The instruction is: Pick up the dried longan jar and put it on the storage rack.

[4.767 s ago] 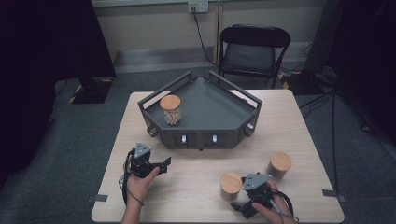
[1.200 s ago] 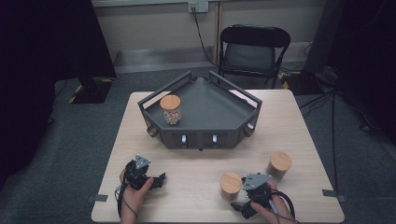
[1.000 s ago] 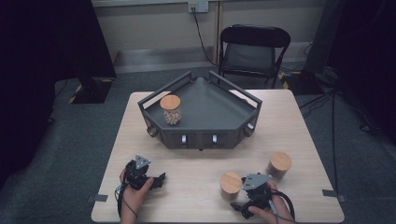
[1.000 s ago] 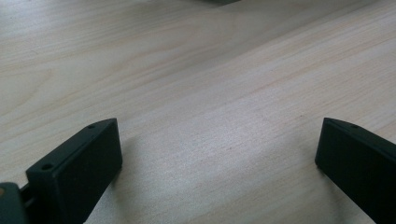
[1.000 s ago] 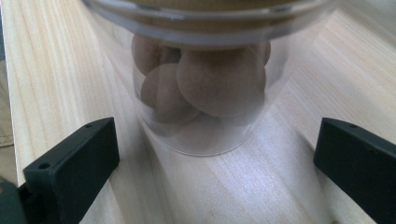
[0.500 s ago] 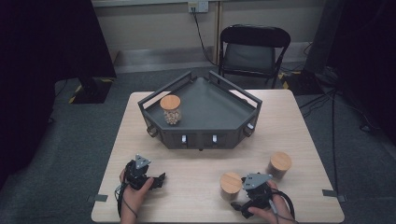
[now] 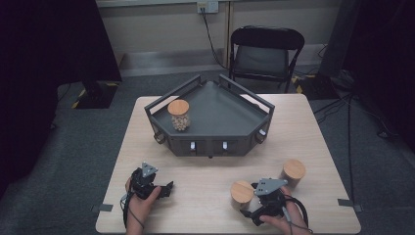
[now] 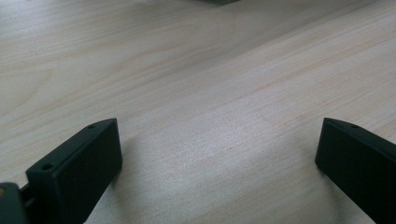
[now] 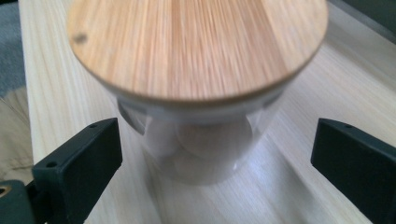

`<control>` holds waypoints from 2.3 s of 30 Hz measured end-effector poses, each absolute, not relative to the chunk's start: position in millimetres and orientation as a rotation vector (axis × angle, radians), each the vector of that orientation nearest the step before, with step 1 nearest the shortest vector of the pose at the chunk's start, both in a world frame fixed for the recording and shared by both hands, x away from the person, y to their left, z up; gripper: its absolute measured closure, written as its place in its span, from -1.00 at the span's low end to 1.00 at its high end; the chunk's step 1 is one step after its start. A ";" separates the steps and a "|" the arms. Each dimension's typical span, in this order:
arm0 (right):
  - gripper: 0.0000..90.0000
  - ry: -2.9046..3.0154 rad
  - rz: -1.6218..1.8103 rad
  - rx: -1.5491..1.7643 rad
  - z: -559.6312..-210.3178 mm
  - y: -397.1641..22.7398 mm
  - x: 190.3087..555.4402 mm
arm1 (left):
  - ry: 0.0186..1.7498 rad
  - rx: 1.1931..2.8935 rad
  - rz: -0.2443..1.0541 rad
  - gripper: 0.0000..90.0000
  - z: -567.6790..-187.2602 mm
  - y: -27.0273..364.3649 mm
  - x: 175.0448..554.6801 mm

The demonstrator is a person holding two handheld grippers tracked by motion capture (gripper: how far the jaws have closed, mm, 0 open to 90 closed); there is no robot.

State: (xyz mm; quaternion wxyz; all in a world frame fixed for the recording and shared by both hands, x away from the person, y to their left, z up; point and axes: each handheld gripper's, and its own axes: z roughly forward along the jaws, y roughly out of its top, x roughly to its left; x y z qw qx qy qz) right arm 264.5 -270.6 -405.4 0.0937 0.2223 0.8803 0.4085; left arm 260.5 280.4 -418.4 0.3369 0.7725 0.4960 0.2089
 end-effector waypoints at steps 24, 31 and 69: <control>-0.53 2.562 1.353 0.639 -423.7 -270.0 268.4 | 1.293 2.014 0.544 -1.00 -418.4 280.4 260.5; -0.48 2.549 1.382 0.631 -426.6 -271.1 267.8 | 1.293 2.014 0.544 -1.00 -418.4 280.4 260.6; -0.43 2.491 1.374 0.592 -409.6 -273.4 266.6 | 1.291 2.016 0.546 -0.99 -418.2 280.5 260.6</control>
